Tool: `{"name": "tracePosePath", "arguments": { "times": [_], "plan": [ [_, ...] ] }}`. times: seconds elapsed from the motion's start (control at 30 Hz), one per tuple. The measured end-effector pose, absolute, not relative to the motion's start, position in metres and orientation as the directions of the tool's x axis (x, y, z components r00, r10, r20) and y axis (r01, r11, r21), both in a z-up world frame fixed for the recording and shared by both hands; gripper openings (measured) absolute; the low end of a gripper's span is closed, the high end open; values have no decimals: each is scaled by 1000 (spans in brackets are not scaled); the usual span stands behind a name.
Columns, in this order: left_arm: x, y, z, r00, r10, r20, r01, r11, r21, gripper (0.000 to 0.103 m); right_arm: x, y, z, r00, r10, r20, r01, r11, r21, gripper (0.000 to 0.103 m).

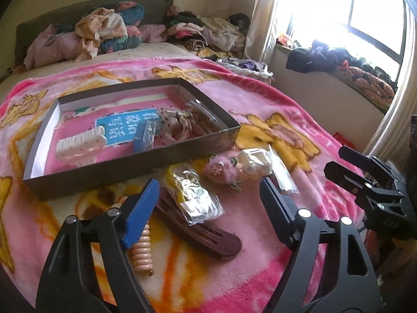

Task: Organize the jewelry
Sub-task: 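Grasp the white card packet with the right tool while the left tool approaches the yellow bag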

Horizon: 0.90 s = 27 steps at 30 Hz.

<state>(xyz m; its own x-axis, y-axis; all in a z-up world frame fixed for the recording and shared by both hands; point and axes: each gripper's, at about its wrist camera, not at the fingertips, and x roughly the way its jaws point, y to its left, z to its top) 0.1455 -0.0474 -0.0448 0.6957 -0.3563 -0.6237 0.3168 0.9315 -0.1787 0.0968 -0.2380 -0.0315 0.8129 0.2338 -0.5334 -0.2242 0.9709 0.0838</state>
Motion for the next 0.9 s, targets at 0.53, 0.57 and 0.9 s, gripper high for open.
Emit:
{"name": "tracePosePath", "arguments": {
  "times": [0.53, 0.57, 0.9],
  "plan": [
    [157, -61, -67, 658, -301, -690, 296, 946, -130, 56, 114, -232, -56, 766, 231, -600, -225, 971, 86, 81],
    [158, -61, -68, 659, -298, -691, 295, 947, -127, 56, 116, -230, -59, 759, 229, -609, -223, 971, 87, 81],
    [168, -64, -76, 653, -275, -706, 287, 952, -105, 47, 143, -223, -83, 702, 219, -678, -186, 975, 123, 81]
  ]
}}
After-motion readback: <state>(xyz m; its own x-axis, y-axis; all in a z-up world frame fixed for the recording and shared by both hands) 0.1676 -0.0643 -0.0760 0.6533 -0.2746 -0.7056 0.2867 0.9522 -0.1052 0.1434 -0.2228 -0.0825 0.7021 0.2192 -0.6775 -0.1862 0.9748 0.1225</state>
